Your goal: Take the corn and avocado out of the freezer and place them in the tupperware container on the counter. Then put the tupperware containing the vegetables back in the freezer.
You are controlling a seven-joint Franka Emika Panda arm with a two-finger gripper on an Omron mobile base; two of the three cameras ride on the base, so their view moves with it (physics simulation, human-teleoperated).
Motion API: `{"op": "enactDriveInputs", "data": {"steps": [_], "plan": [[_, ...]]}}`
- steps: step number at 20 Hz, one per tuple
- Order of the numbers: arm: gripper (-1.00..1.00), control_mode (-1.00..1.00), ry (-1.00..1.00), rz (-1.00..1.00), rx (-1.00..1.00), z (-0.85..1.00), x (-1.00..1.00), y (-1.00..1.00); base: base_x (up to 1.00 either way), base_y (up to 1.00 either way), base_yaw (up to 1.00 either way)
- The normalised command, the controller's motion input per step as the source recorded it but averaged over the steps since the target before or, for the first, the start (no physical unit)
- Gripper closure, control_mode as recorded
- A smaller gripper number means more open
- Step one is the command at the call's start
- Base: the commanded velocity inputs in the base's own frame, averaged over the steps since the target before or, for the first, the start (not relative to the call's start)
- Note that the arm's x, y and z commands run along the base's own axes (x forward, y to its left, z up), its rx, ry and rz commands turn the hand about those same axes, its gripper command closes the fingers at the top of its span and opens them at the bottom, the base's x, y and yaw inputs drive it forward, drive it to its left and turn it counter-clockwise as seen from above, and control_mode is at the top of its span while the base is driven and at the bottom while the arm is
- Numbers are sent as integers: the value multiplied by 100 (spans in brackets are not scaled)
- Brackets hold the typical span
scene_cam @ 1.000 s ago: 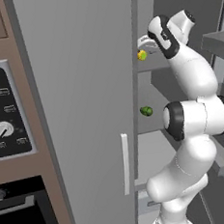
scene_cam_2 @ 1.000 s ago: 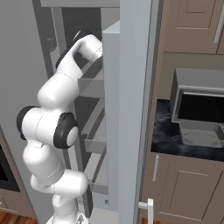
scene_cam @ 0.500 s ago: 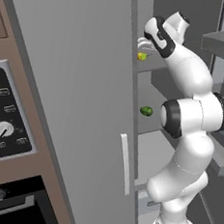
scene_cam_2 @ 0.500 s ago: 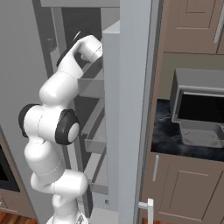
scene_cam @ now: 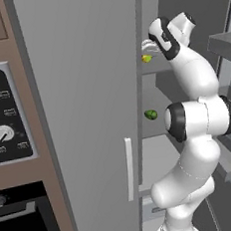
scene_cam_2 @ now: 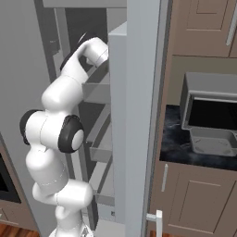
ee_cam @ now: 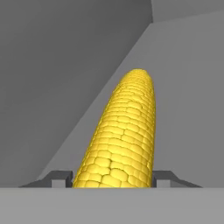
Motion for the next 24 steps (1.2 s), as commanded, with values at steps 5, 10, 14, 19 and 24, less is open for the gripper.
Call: {"op": "enactDriveInputs", "data": {"steps": [5,10,14,19,24], "plan": [[100,-100,-6,-1,-6,3,0,0,0,0,0],[100,-100,-8,-9,-8,29,0,0,0,0,0],[100,-100,-9,-10,-9,32,-14,0,0,0,0],[100,-100,-7,-1,-5,20,-39,-12,0,0,0],[100,-100,-3,8,-5,3,-60,-11,0,0,0]]}}
